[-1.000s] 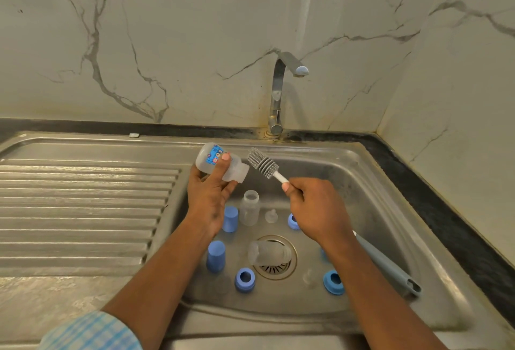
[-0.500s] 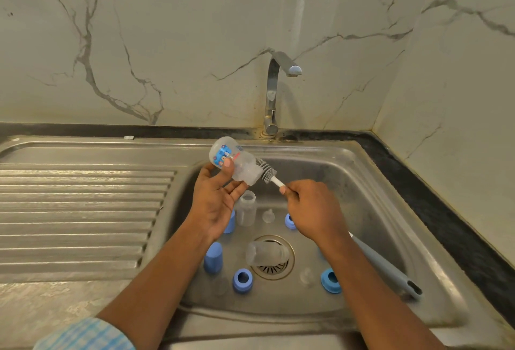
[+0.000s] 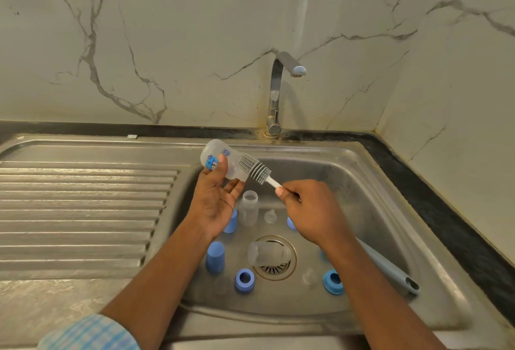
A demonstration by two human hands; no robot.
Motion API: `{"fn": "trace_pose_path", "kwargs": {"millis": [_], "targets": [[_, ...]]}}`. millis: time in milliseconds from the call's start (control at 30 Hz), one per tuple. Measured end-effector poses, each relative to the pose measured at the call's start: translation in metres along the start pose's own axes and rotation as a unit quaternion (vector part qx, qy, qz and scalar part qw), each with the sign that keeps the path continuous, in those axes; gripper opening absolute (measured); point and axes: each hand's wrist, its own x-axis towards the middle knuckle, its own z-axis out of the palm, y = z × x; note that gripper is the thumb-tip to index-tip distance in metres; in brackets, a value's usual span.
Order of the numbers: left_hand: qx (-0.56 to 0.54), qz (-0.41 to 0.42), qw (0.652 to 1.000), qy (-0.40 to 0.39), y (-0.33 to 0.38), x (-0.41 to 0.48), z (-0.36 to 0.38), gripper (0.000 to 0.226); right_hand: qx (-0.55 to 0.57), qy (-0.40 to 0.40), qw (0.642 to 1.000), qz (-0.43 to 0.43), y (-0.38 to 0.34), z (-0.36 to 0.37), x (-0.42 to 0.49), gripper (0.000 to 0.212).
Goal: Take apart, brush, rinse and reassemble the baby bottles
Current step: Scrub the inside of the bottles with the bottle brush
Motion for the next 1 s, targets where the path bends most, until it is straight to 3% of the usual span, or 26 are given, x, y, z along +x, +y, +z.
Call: {"fn": "trace_pose_path", "kwargs": {"millis": [167,333,567,1000], "targets": [[0.035,0.025,0.999,0.03,-0.001,0.004,-0.001,0.076,-0.043,-0.013,0.999,0.011,-0.004,0.004,0.001,0.042],[0.04,-0.004,0.999,-0.019,-0.006,0.001,-0.001,0.064,-0.052,-0.003,0.997,0.058,0.004,0.004,0.006,0.047],[0.011,0.016,0.999,0.029,-0.001,0.005,-0.003,0.072,-0.048,-0.013,0.999,0.02,-0.008,0.007,0.0,0.041],[0.031,-0.006,0.999,-0.015,-0.005,0.005,-0.007,0.057,-0.053,0.014,0.997,0.047,-0.007,0.003,0.003,0.044]]}}
